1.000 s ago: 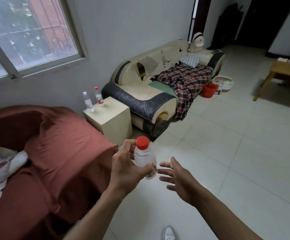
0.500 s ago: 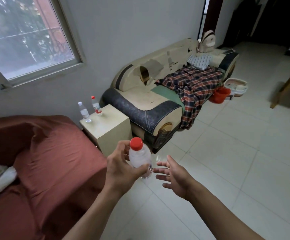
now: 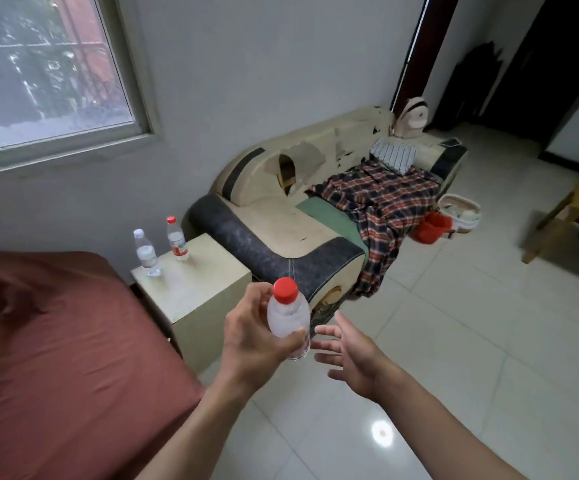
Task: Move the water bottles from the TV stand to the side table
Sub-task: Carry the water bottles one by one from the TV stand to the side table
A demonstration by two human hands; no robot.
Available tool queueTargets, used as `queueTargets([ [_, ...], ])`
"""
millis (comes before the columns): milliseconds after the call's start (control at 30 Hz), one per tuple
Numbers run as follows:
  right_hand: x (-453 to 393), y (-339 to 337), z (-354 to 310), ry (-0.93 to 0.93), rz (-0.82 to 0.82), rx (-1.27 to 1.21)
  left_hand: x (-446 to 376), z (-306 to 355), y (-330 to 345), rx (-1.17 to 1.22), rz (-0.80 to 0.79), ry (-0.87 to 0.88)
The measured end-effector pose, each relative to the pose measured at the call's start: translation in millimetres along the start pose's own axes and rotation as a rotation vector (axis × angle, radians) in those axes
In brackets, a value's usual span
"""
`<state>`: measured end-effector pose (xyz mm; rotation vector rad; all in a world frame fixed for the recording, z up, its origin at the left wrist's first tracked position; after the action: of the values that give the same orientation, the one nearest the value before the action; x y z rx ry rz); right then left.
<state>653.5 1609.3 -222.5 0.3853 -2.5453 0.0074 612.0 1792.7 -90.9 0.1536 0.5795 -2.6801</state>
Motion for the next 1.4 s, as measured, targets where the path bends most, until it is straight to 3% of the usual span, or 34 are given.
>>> queueTargets([
  [367, -124, 63, -42, 0.029, -0.085, 0.020, -119, -51, -27, -0.072, 0.030, -0.059],
  [967, -365, 47, -164, 0.089, -0.277, 0.038, -348, -70, 42, -0.259, 0.162, -0.149],
  [1400, -469, 94, -219, 0.113, -0.311, 0.142, -456, -119, 15, -0.225, 0.228, -0.213],
])
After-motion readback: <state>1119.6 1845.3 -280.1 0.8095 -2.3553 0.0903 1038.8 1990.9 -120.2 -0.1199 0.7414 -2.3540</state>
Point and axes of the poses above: each hand's wrist, its own x-axis away from the middle knuckle, its own y-axis out of the palm, z = x × y, the point moved 9 cm from there along -x, towards the middle knuckle, and after that the axes turned 10 degrees about -y, right-handed, at the moved point
